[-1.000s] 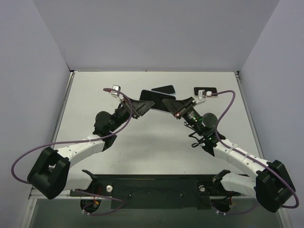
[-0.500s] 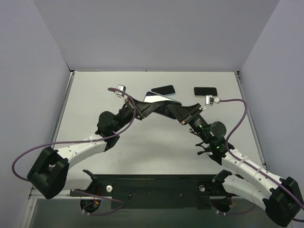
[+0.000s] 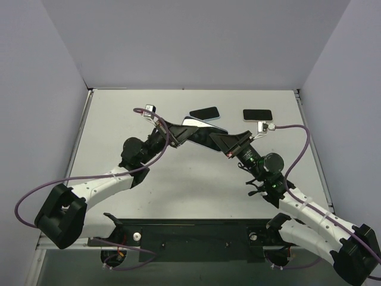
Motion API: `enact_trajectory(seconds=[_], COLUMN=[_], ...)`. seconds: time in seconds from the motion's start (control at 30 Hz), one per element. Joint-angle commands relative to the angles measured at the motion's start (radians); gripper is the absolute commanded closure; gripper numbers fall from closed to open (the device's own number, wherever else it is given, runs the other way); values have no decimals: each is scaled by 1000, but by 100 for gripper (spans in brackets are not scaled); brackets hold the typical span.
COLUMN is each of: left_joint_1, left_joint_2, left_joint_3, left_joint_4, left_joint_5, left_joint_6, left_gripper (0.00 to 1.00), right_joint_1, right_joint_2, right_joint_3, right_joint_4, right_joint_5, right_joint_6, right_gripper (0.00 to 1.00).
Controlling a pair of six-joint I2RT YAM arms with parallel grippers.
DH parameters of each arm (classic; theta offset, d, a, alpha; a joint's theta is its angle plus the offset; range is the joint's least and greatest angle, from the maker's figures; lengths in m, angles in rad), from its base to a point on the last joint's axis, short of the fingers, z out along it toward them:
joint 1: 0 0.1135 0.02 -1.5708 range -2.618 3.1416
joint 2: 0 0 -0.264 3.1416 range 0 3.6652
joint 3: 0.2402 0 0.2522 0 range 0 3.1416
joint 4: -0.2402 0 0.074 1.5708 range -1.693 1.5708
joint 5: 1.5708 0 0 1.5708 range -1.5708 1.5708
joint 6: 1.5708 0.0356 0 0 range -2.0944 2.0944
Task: Take the phone out of the phone case
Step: Adjust the phone.
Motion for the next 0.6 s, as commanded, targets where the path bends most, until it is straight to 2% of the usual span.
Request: enact_trajectory(seconds=[0.0,0.03,0.07,0.1,0.13,0.17,0.27,0.33,0.4,0.47,0.53,0.57], left_joint_1=[35,54,65,81,92,109,123,121,120,123,120,118], left_joint_2=[-37,-44,-50,-61,-63,-72,-72,-57,-44,-49,-67,-73], left_joint_3=[85,94,106,114,128,137,183,221,231,231,237,240], left_joint_4=[90,73,26,1,-49,-74,-180,-267,-281,-326,-367,-380], left_joint_5=[6,53,76,136,176,240,397,498,599,623,638,641], left_joint_6=[5,14,35,46,77,87,164,221,232,255,290,307], left_gripper=[92,95,100,100,100,100,100,100,100,100,100,100], right_joint_1=[9,6,-4,-9,-27,-36,-98,-124,-139,-144,-138,-129], right_joint_2=[-1,-3,-3,8,20,26,69,77,75,81,95,97], right_joint_3=[74,96,154,227,254,303,374,400,406,421,435,437], right_joint_4=[-153,-225,-393,-471,-625,-672,-842,-878,-880,-883,-866,-838], right_joint_5=[-71,-100,-117,-163,-189,-262,-456,-545,-609,-677,-715,-723], right_joint_6=[-85,-130,-169,-247,-296,-368,-457,-496,-517,-527,-519,-510], right_gripper=[77,61,56,52,51,48,48,49,49,49,54,60])
